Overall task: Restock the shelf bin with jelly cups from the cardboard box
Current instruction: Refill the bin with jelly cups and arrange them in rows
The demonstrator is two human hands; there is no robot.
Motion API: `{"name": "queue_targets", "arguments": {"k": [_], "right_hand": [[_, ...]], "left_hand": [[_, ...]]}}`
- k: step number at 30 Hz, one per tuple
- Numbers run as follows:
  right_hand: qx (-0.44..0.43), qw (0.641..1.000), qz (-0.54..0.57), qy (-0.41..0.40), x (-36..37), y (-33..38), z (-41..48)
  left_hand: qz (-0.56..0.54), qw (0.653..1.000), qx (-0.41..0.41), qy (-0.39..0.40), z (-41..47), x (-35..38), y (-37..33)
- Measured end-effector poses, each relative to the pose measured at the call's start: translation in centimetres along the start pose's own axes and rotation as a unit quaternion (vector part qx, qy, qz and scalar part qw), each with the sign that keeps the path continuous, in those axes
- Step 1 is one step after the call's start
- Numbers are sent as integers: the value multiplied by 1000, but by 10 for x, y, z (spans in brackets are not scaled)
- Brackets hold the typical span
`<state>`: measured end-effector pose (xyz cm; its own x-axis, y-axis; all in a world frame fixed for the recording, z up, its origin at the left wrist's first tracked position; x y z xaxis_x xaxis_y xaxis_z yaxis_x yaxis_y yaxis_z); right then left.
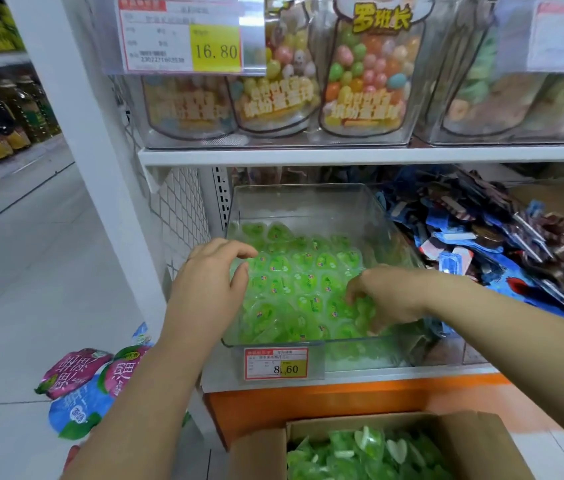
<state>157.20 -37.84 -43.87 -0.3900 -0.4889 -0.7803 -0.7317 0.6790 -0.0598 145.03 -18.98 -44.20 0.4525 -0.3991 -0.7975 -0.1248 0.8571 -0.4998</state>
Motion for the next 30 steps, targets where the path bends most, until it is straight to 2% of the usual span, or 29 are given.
{"name": "queue_targets", "arguments": {"k": [3, 6, 9, 10, 11, 13, 14, 15, 17, 20, 22, 25, 28, 30], "right_hand": [[-3, 1000, -20, 7, 6, -2, 2], [-20, 999, -20, -38, 4, -4, 4], [-43, 979, 118, -158, -14, -7, 14], [-52, 956, 208, -201, -21, -10, 22], [-59, 916, 325, -228, -26, -13, 33], [-52, 802, 550, -227, -30, -19, 62], [-41, 751, 623, -215, -33, -21, 77], [-28, 715, 666, -210, -35, -24, 92], [-8, 680, 702, -212, -40, -25, 116], [4, 653, 727, -212, -44, -24, 141], [9, 653, 729, -207, -45, -21, 149], [7, 648, 732, -210, -48, -24, 159], [14, 658, 721, -216, -48, -28, 167], [24, 663, 715, -221, -46, -31, 170]], "left_hand": [[0, 1000, 4, -1, 0, -2, -2], [3, 1000, 16, -6, 2, -3, -6], [-5, 1000, 24, -14, 4, -1, -6], [-9, 1000, 24, -16, 5, 0, -4], [-12, 1000, 23, -16, 6, 1, -3], [-20, 1000, 16, -17, 7, 3, 1], [-23, 1000, 12, -17, 8, 4, 2], [-23, 1000, 10, -16, 9, 4, 3], [-16, 1000, 9, -13, 11, 4, 3], [19, 999, 26, -10, 16, -1, -4], [73, 996, 44, 13, 26, -3, -15], [165, 978, 15, 129, 54, 17, -25], [229, 934, -56, 269, 81, 54, -23], [238, 912, -92, 321, 92, 73, -15]]}}
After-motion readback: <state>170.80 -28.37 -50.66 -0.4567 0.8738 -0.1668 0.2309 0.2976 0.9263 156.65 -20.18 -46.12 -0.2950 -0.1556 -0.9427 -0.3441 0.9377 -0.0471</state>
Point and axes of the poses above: each hand's wrist, its own z-axis towards the middle knuckle, its own x-axis out of the palm, y = z × x, the point moved 3 cm from there along z, towards the middle knuckle, and after that the axes turned 10 degrees about y, right-handed, at the moved point
